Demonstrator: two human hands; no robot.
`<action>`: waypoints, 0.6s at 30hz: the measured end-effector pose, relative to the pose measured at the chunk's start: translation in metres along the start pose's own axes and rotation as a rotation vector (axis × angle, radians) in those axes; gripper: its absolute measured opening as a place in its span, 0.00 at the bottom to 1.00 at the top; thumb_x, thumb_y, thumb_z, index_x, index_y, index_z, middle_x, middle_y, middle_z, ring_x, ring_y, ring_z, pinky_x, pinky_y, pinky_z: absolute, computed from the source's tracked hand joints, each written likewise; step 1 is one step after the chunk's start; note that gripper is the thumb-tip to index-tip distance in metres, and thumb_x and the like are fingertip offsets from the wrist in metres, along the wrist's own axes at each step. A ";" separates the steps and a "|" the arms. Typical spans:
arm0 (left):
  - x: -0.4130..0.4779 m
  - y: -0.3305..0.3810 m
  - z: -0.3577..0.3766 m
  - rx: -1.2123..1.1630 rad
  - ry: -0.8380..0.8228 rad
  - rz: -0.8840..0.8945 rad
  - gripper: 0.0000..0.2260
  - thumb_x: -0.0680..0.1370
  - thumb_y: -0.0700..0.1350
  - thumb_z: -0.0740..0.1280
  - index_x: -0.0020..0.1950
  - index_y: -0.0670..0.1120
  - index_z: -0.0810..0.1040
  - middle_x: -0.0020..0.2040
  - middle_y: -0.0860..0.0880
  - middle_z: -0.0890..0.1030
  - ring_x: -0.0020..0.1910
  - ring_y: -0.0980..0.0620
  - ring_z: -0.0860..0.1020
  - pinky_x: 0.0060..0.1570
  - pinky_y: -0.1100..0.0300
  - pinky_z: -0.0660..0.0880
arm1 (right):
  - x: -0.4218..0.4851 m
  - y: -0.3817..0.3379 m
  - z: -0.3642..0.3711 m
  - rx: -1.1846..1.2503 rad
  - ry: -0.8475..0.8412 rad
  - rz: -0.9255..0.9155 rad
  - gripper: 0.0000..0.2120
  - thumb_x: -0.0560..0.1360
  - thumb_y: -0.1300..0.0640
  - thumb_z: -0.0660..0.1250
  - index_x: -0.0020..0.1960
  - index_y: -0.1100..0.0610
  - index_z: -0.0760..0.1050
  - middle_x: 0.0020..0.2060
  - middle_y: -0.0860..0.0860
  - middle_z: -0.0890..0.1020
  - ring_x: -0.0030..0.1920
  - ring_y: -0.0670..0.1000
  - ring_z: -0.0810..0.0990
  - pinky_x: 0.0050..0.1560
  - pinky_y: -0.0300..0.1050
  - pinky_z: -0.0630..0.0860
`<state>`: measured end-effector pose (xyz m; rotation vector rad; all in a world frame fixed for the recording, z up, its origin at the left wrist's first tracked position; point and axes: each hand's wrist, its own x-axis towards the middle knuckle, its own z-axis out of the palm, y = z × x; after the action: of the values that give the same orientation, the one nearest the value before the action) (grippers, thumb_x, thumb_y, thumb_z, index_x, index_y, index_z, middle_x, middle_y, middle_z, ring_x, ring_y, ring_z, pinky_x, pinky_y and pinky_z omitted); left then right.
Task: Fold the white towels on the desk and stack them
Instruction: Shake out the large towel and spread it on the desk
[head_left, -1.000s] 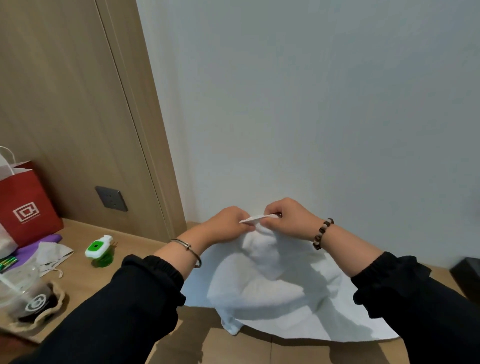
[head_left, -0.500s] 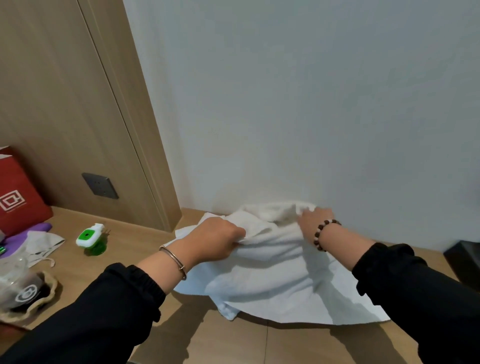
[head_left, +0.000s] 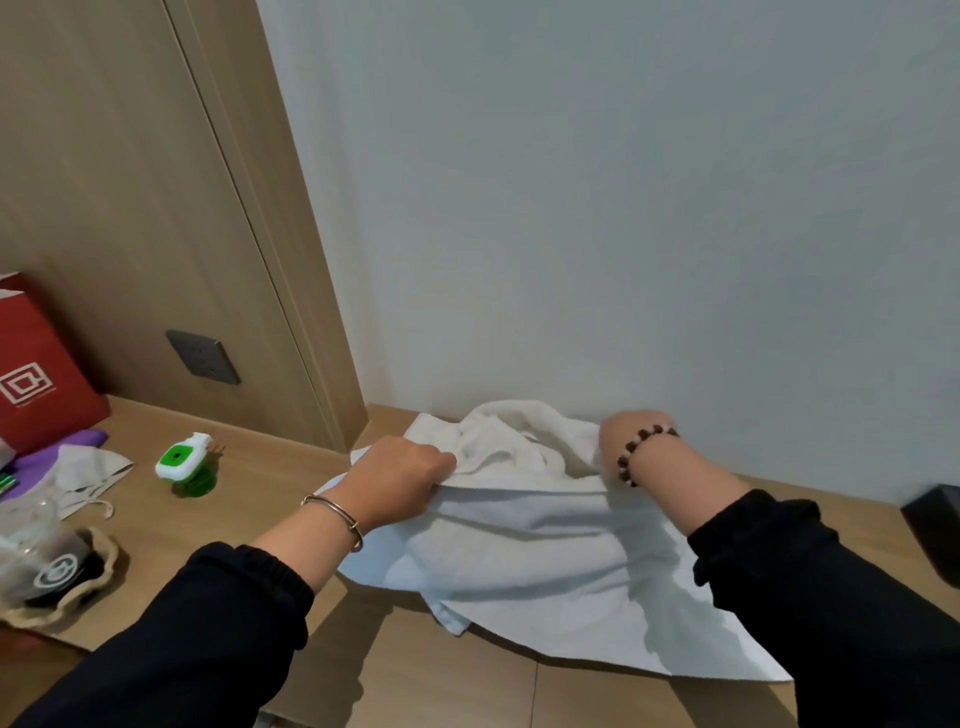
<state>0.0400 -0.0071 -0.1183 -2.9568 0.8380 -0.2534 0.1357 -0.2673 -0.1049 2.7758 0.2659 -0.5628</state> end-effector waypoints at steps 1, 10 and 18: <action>-0.001 -0.001 -0.003 -0.011 0.023 0.013 0.17 0.58 0.31 0.73 0.30 0.45 0.66 0.24 0.46 0.72 0.20 0.45 0.70 0.22 0.62 0.59 | 0.004 -0.012 0.007 0.013 0.189 -0.071 0.15 0.78 0.56 0.54 0.63 0.57 0.68 0.53 0.51 0.79 0.53 0.55 0.79 0.46 0.47 0.71; -0.005 -0.003 0.011 -0.041 0.057 0.018 0.16 0.54 0.29 0.73 0.27 0.42 0.68 0.21 0.47 0.68 0.17 0.46 0.66 0.17 0.63 0.62 | 0.030 -0.035 0.041 -0.078 0.288 -0.496 0.12 0.74 0.52 0.63 0.56 0.53 0.74 0.61 0.52 0.74 0.60 0.54 0.72 0.62 0.48 0.67; 0.001 -0.034 0.020 -0.190 0.093 -0.468 0.03 0.72 0.37 0.63 0.41 0.45 0.73 0.37 0.43 0.79 0.38 0.40 0.78 0.32 0.56 0.66 | 0.031 0.003 -0.023 1.187 0.800 0.008 0.13 0.69 0.67 0.61 0.27 0.61 0.66 0.24 0.54 0.67 0.28 0.53 0.65 0.27 0.42 0.64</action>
<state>0.0623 0.0212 -0.1347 -3.3059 0.1669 -0.3497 0.1724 -0.2586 -0.0963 4.0045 0.0643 0.7122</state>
